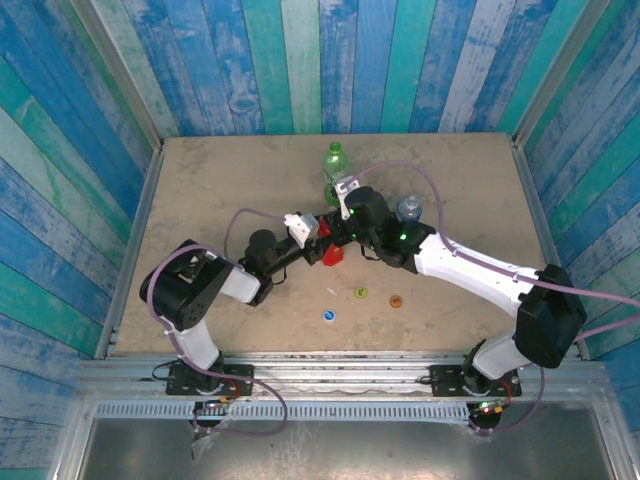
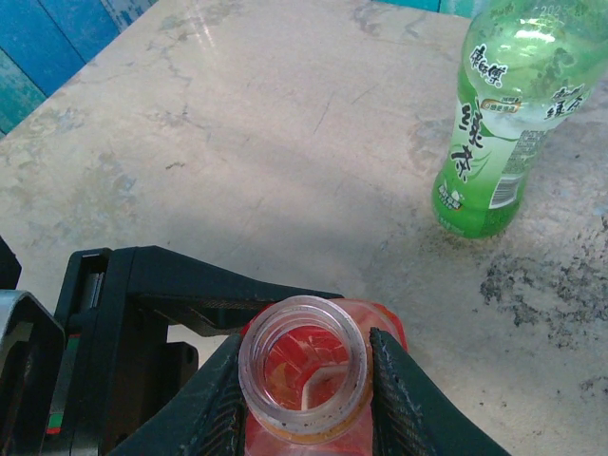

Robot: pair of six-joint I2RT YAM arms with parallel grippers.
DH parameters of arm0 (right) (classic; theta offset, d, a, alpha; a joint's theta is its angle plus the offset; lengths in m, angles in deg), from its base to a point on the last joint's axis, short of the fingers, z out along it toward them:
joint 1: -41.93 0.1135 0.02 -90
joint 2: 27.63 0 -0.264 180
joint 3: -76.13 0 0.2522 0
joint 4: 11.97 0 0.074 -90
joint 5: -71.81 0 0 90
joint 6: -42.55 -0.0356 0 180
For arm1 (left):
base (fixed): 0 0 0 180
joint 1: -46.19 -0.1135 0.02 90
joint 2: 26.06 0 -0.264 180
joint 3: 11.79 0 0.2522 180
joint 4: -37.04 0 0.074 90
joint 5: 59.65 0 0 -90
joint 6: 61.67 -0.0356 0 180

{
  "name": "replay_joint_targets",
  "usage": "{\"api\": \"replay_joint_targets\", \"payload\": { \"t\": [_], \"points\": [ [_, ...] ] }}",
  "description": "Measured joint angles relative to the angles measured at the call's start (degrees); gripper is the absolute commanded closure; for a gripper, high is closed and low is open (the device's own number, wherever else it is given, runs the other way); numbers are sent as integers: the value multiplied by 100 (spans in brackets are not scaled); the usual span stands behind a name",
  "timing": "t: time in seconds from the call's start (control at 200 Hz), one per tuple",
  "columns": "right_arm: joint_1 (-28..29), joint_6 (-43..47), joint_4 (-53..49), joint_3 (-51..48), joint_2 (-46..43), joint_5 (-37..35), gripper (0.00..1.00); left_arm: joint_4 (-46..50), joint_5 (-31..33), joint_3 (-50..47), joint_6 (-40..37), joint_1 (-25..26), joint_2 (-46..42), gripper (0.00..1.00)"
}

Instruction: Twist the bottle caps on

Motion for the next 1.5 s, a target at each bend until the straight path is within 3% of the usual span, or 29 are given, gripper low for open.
{"api": "replay_joint_targets", "payload": {
  "t": [0.13, 0.31, 0.501, 0.731, 0.986, 1.292, 1.502],
  "points": [
    [0, 2, -2, 0, -9, 9, 68, -2, 2, 0, 0, -4, 0, 54],
    [-4, 20, -109, -48, -190, 179, 47, -17, -197, -2, -2, 20, 0, 54],
    [11, 33, -118, -660, -1287, 155, 39, -83, -426, -76, -31, 44, -4, 54],
    [11, -153, -385, -1681, -2522, -407, 30, -286, -612, -393, -17, 44, -157, 53],
    [15, -848, -1255, -3003, -3362, -730, 27, -79, -789, -752, -20, 48, -616, 52],
    [402, -1478, -1526, -3571, -2918, -857, 46, -39, -782, -857, -22, 50, -743, 52],
    [424, -1733, -1460, -3685, -2601, -872, 50, -50, -763, -879, -26, 68, -754, 52]
  ]
}}
